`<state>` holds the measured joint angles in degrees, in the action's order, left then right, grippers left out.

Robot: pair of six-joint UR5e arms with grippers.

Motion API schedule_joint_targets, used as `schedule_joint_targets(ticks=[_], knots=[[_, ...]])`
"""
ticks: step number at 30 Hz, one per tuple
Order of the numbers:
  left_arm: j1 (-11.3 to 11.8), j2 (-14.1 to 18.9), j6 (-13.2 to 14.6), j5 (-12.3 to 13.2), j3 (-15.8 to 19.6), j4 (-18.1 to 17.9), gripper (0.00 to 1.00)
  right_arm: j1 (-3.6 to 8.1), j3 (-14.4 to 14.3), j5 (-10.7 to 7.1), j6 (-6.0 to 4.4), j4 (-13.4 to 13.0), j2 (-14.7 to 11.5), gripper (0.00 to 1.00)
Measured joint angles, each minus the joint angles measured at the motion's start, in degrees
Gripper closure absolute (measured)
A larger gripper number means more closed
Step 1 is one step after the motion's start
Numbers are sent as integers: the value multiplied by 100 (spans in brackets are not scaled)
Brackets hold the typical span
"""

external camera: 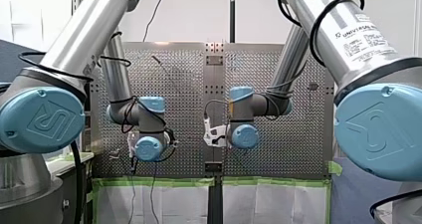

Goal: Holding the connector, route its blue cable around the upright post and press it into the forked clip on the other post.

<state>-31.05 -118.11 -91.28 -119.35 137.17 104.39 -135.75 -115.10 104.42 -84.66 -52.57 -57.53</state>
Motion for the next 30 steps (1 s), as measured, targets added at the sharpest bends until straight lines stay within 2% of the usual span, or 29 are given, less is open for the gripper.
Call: schedule_joint_targets(ticks=[6,13,18,21,25,30], knots=[[1,-313,5,234,1,-156,100,0,0,0,0,0,0,100],[1,-685,6,267,1,-172,100,0,0,0,0,0,0,100],[19,-824,48,259,-20,-216,100,-16,-6,-23,-25,25,24,100],[-18,-819,82,181,-123,-276,100,-45,58,-20,-126,127,126,100],[-71,-668,-16,40,-257,-176,100,-85,140,85,-285,330,265,100],[-65,-446,-227,97,-286,36,100,-115,159,107,-475,543,164,100]])
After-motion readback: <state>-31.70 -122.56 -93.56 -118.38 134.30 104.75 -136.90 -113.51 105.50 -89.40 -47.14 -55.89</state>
